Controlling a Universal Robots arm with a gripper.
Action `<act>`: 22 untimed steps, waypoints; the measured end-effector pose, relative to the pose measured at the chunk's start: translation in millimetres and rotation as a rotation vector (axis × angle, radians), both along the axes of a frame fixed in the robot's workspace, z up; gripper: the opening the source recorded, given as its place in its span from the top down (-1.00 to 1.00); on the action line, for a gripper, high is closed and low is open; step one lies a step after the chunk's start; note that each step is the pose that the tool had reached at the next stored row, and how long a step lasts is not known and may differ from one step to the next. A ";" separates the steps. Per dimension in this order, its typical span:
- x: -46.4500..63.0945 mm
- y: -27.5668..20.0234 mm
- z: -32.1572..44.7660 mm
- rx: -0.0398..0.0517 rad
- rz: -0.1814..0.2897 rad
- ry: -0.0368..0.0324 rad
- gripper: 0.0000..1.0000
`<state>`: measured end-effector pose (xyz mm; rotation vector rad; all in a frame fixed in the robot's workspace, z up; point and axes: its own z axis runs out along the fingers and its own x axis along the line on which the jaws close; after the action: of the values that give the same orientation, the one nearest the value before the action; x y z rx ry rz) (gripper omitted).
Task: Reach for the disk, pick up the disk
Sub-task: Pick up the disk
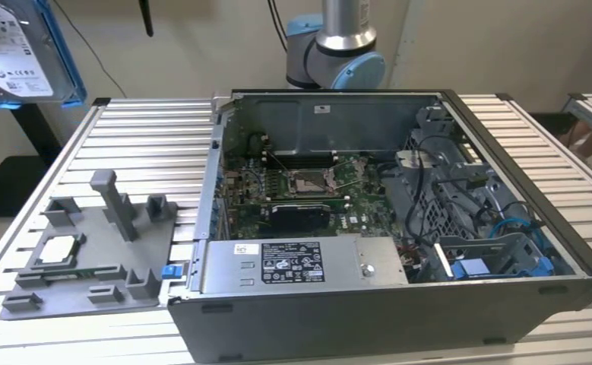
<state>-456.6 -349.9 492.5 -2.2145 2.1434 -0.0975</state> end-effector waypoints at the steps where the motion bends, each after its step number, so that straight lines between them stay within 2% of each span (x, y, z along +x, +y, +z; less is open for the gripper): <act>1: 0.0 0.0 1.8 0.0000 0.000 -0.0019 1.00; 9: 0.0 0.0 18.3 0.0001 0.000 -0.0134 1.00; 17: 0.0 0.0 33.7 0.0001 0.000 -0.0141 1.00; 22: 0.0 0.0 34.7 0.0002 0.000 -0.0142 1.00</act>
<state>-456.5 -349.9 527.3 -2.2070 2.1361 -0.1127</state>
